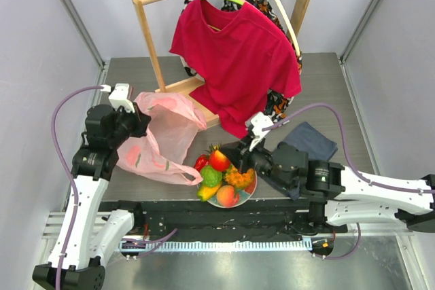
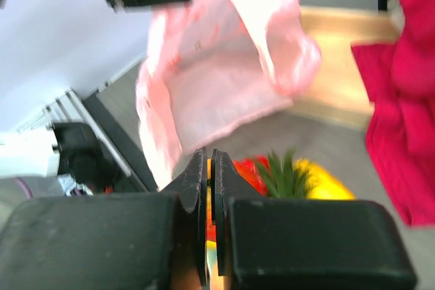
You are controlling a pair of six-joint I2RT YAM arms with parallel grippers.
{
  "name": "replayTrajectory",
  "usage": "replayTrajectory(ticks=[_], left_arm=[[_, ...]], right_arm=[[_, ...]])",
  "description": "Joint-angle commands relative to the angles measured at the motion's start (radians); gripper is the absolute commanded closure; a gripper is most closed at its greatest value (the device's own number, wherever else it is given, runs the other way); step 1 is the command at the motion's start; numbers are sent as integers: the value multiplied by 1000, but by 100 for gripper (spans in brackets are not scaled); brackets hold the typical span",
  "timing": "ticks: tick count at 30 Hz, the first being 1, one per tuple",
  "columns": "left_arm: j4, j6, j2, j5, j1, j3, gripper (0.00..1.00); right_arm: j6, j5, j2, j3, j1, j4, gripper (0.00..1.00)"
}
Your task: Place the fruits into the plastic bag
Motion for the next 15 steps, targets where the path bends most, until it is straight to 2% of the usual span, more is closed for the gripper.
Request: replayTrajectory(ticks=[1, 6, 11, 15], left_arm=[[57, 18, -13, 39, 5, -3, 100], [66, 15, -11, 76, 5, -5, 100], [75, 14, -19, 111, 5, -8, 100], [95, -6, -25, 134, 7, -9, 100]], right_arm=[[-168, -3, 141, 151, 3, 147, 99], [-280, -76, 294, 286, -40, 222, 99], [-270, -278, 486, 375, -173, 266, 99], [-261, -338, 587, 429, -203, 268, 99]])
